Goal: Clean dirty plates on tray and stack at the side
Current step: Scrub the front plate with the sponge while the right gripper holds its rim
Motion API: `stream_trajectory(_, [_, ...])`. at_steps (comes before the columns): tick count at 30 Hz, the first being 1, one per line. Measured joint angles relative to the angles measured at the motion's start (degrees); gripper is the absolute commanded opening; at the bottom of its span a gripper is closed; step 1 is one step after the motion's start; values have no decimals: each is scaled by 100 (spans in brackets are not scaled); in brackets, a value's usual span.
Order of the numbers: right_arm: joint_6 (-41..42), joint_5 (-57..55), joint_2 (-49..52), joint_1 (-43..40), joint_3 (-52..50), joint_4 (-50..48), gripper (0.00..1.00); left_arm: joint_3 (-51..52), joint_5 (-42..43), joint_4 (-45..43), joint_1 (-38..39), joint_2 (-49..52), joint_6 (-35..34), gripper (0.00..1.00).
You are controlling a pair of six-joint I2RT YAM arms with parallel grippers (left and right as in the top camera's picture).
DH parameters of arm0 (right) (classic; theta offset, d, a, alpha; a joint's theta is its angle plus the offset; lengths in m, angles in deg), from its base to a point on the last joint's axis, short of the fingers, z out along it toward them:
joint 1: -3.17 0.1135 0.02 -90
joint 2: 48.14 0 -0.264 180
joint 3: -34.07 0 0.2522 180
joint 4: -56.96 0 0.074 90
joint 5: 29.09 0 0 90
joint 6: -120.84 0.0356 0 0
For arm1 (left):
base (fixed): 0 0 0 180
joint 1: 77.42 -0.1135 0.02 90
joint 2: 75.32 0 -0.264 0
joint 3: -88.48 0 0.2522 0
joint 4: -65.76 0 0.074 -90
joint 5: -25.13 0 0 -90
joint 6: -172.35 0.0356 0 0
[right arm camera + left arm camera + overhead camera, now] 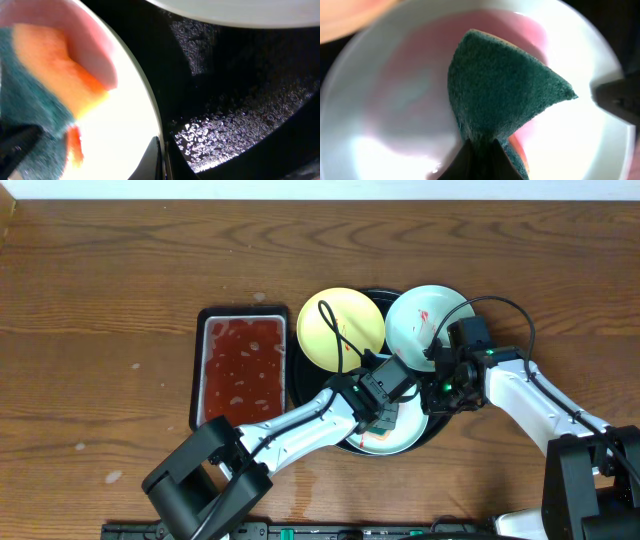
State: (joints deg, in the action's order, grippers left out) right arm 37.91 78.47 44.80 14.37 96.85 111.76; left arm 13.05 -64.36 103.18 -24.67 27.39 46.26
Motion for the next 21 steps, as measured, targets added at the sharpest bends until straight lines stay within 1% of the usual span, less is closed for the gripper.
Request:
stream_trajectory(8, [0, -28, 0, -2, 0, 33, 1, 175, -444, 321, -59, -337, 315, 8])
stream_trajectory(13, [0, -85, 0, -2, 0, 44, 1, 223, -581, 280, -92, -586, 334, 8])
stream_trajectory(17, [0, -107, 0, -2, 0, 42, 1, 223, -540, 153, -90, -575, 308, 8])
stream_trajectory(21, [0, -116, 0, -2, 0, 42, 1, 223, -264, -144, -92, -391, 256, 8])
